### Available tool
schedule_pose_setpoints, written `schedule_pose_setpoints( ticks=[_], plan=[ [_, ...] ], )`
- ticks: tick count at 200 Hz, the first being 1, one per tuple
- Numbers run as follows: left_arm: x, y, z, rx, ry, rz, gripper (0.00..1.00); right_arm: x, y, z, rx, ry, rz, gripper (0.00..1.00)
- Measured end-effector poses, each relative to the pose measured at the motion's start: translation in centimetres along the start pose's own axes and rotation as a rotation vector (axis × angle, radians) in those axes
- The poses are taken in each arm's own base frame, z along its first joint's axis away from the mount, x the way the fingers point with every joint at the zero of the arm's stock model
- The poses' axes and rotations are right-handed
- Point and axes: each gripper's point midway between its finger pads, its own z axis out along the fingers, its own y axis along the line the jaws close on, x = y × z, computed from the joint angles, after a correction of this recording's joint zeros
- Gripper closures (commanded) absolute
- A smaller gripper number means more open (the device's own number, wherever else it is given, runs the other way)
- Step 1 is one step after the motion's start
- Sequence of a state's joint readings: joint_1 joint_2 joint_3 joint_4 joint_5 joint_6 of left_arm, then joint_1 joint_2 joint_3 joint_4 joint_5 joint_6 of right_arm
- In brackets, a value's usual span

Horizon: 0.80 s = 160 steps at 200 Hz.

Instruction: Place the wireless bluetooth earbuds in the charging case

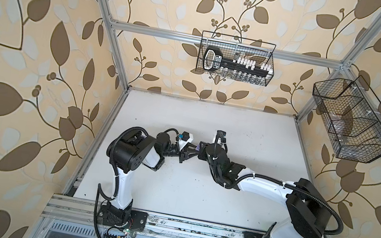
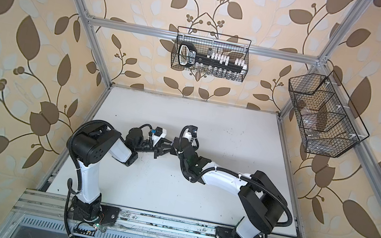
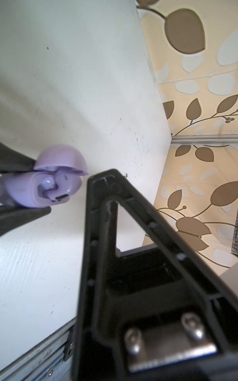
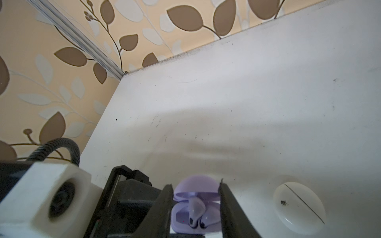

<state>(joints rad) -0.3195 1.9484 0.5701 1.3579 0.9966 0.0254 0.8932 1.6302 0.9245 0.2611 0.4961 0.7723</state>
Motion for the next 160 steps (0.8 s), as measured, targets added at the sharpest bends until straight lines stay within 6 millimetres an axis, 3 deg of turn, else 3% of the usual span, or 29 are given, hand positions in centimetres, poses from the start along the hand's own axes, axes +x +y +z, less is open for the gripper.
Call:
schedule_pose_setpoints(
  ticks=[77, 160],
  plan=[
    [-0.01, 0.0, 0.0, 0.0, 0.0, 0.0, 0.84, 0.01, -0.48, 0.16, 0.028, 0.058, -0.002, 0.74],
    [0.0, -0.03, 0.0, 0.002, 0.0, 0.0, 0.84, 0.09, -0.46, 0.07, 0.041, 0.09, -0.014, 0.78]
  ],
)
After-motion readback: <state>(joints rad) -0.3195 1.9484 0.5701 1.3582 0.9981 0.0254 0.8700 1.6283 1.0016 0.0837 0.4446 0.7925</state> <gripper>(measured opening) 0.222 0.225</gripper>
